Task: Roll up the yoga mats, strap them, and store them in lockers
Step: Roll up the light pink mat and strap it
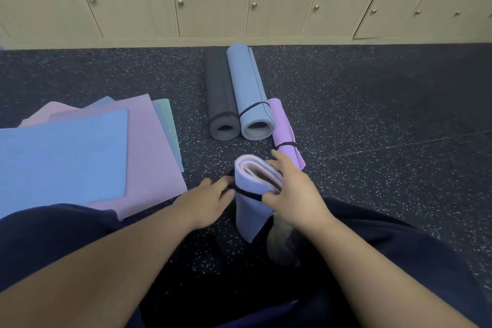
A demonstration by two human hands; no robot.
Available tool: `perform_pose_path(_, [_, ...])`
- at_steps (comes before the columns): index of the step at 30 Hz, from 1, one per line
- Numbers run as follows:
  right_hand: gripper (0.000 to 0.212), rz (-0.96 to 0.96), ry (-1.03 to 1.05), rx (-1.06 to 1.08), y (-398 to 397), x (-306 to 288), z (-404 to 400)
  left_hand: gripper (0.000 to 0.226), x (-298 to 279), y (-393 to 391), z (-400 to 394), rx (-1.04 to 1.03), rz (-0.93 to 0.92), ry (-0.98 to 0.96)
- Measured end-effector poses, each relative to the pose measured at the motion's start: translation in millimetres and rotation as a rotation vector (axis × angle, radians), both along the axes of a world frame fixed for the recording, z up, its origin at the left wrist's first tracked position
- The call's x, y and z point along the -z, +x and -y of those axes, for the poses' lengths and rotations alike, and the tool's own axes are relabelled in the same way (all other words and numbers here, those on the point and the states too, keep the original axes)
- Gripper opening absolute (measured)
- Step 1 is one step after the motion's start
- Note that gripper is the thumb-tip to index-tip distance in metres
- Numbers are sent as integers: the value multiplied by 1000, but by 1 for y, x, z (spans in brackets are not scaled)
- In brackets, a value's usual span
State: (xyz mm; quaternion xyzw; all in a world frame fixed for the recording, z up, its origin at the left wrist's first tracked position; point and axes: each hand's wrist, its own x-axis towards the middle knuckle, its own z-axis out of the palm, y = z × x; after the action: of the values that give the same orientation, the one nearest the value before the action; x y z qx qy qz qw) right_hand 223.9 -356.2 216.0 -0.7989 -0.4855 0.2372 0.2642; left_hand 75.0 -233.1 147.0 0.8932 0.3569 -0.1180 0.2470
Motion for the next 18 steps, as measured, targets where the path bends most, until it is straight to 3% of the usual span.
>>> perform_pose_path(8, [66, 10, -14, 230, 12, -1, -15, 58, -20, 15, 48, 327, 131, 183])
perform_pose_path(18, [39, -1, 13, 291, 2, 0, -18, 56, -14, 37, 70, 410, 126, 202])
